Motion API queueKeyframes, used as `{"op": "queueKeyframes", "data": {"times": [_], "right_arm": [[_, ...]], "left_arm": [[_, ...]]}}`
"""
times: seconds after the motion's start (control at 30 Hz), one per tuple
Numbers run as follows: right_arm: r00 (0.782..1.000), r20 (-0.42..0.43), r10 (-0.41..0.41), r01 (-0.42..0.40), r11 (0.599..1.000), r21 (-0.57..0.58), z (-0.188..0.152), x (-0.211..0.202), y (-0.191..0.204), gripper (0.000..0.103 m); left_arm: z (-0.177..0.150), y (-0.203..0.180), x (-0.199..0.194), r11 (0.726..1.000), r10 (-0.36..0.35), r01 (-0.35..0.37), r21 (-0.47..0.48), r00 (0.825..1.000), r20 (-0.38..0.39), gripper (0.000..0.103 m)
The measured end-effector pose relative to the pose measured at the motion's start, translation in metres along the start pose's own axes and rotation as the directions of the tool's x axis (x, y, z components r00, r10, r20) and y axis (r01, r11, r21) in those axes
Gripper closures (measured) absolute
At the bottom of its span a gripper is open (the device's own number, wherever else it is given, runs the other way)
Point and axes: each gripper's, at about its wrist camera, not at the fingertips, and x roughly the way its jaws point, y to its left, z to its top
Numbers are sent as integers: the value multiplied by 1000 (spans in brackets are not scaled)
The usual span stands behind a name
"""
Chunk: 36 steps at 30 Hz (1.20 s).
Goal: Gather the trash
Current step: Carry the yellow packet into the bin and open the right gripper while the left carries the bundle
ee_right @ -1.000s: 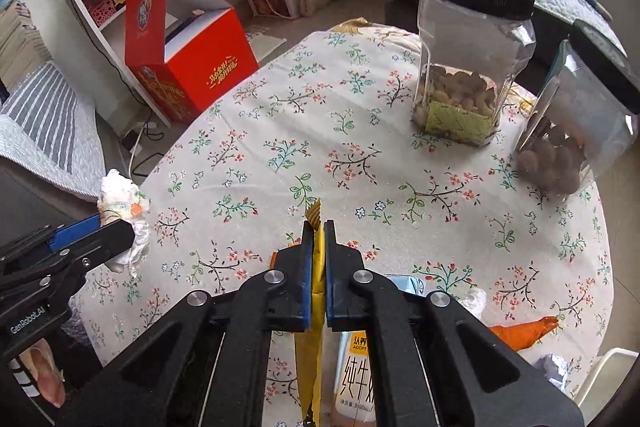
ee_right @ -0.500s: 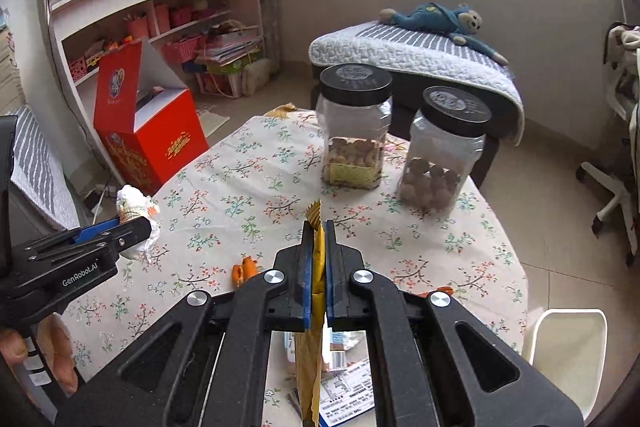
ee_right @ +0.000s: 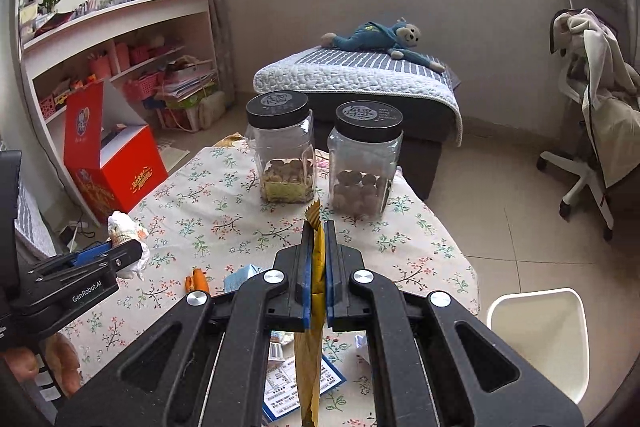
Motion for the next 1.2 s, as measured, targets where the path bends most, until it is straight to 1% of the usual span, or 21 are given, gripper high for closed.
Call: {"op": "queueKeyframes", "data": {"times": [0.33, 0.6, 0.73, 0.87, 0.97, 1.1, 1.13, 1.2], "right_arm": [[996, 13, -91, 91, 994, 56, -8, -23, -51, 99], [981, -4, -194, 192, 969, 154, -16, -40, -111, 99], [969, -24, -244, 243, 945, 218, -21, -48, -143, 99], [954, -62, -295, 300, 910, 285, -30, -55, -174, 99], [943, -89, -320, 331, 882, 335, -36, -60, -197, 99], [932, -101, -347, 358, 848, 392, -41, -70, -224, 98], [931, -104, -350, 362, 840, 404, -43, -72, -230, 96], [927, -121, -355, 371, 819, 438, -47, -77, -244, 89]], "left_arm": [[-12, -40, 5, 997, -29, 30, 68, 999, -16, 69], [-27, -76, 8, 989, -49, 54, 138, 998, -37, 69], [-36, -96, 7, 982, -68, 76, 172, 996, -51, 69], [-44, -118, 4, 973, -94, 105, 203, 994, -64, 69], [-49, -139, -1, 964, -119, 132, 231, 991, -68, 69], [-55, -174, -7, 947, -166, 182, 265, 983, -84, 69], [-57, -184, -8, 941, -175, 192, 277, 981, -85, 69], [-62, -204, -10, 931, -193, 211, 298, 977, -88, 69]]}}
